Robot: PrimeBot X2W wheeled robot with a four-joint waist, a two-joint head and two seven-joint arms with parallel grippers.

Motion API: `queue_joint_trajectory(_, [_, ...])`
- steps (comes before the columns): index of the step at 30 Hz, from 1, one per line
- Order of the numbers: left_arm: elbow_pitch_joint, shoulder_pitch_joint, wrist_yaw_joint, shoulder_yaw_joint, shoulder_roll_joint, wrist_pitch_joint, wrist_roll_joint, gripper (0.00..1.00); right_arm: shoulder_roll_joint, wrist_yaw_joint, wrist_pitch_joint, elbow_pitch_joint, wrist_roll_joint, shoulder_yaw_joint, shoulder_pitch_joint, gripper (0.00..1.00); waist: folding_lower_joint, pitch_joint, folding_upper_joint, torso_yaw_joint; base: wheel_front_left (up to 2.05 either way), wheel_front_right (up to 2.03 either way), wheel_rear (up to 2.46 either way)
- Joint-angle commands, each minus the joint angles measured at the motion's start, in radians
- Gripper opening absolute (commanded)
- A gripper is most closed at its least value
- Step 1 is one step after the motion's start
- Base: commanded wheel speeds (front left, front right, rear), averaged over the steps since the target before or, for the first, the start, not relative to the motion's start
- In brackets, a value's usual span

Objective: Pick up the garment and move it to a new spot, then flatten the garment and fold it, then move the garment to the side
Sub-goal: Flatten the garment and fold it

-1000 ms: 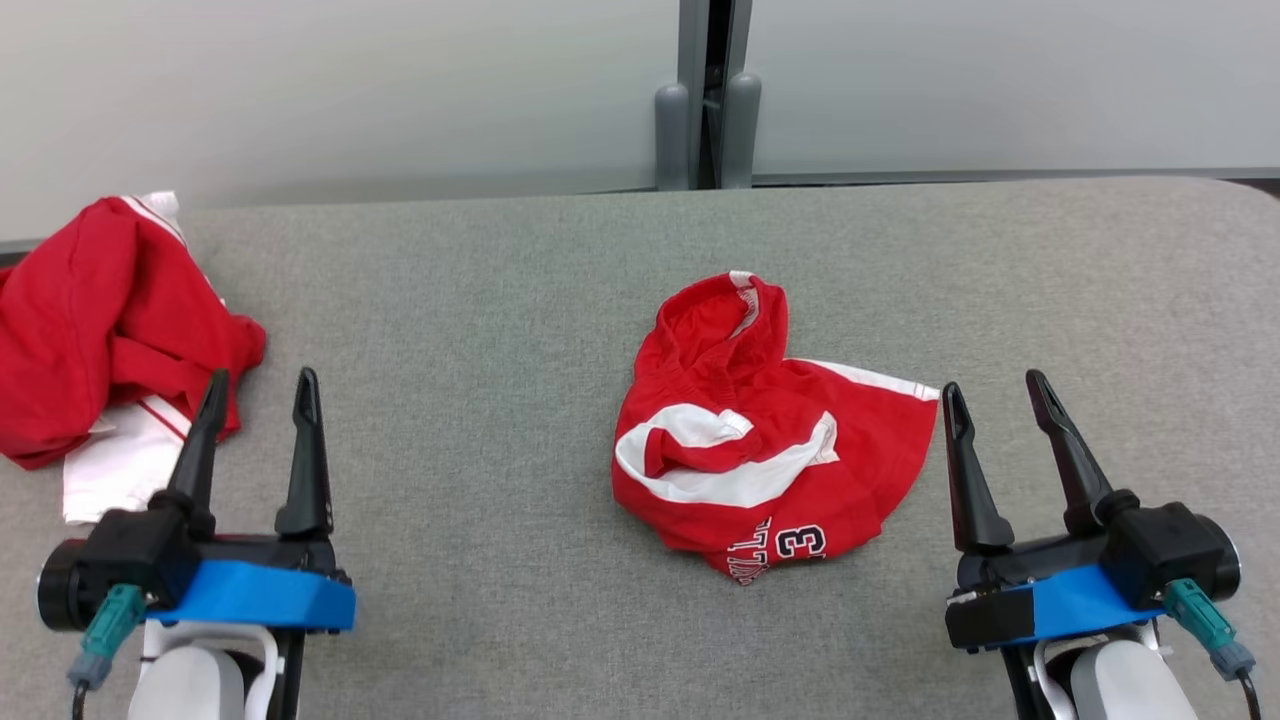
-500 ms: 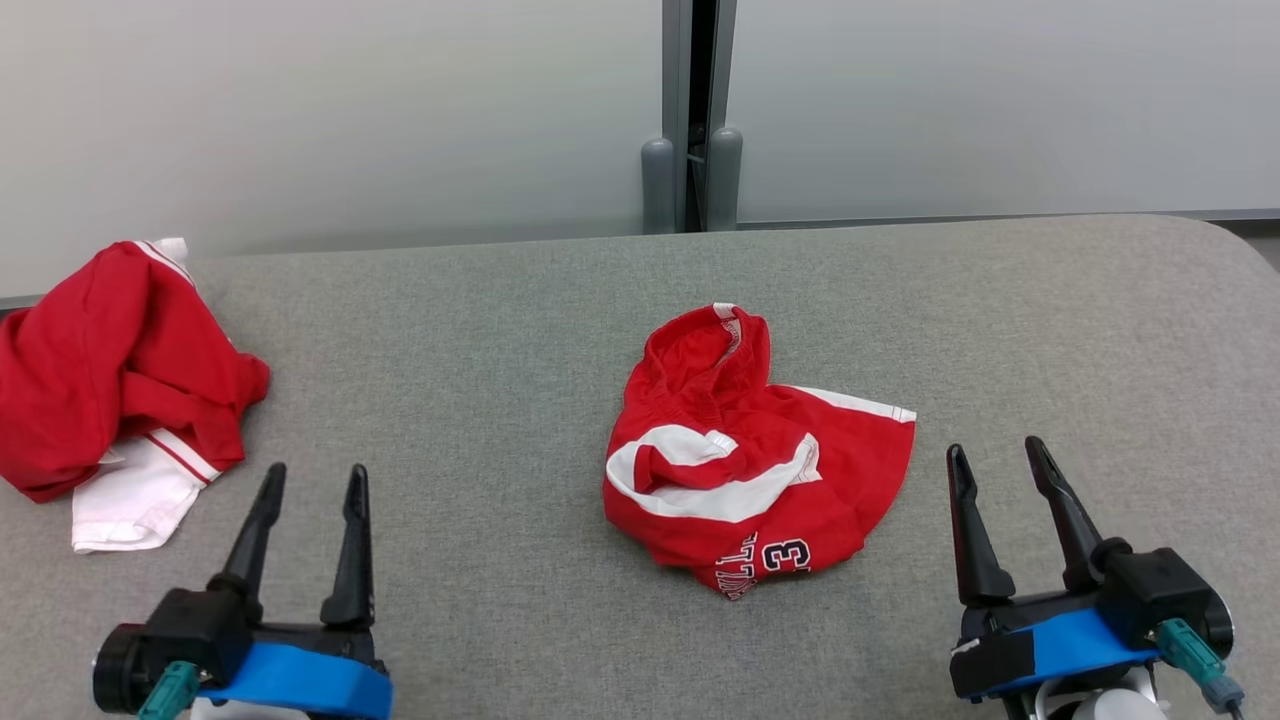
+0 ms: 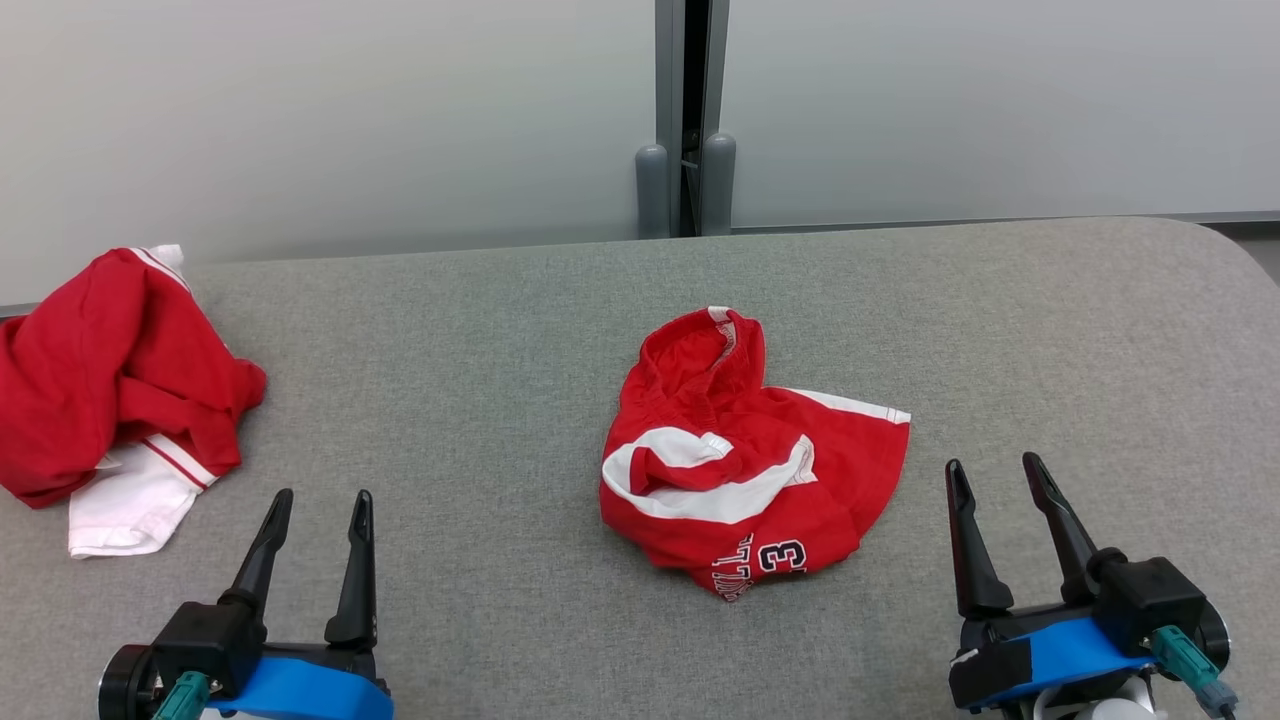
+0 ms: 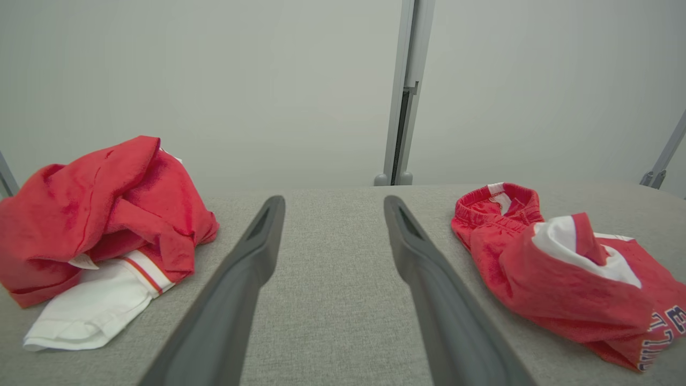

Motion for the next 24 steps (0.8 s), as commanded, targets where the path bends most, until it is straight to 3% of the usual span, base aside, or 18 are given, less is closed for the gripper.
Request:
queue_joint_trajectory(1, [0.004, 0.007, -0.004, 0.004, 0.002, -0.003, 0.006, 1.0, 0.004, 0.0, -0.005, 0.003, 0.005, -0.002, 0.013, 1.0, 0.0, 0.001, -0.0001, 0.001, 0.0, 0.0, 0.0])
queue_joint_trajectory(14, [0.01, -0.013, -0.004, 0.001, 0.0, -0.003, 0.014, 1.0, 0.004, 0.0, -0.005, 0.009, 0.015, 0.006, 0.004, 1.0, 0.0, 0.008, -0.0001, 0.001, 0.0, 0.0, 0.0])
queue_joint_trajectory(24, [0.02, -0.207, -0.004, -0.185, 0.017, -0.003, 0.016, 1.0, 0.004, 0.0, -0.005, 0.01, 0.027, 0.019, -0.029, 1.0, 0.0, 0.04, -0.0001, -0.03, 0.0, 0.0, 0.0])
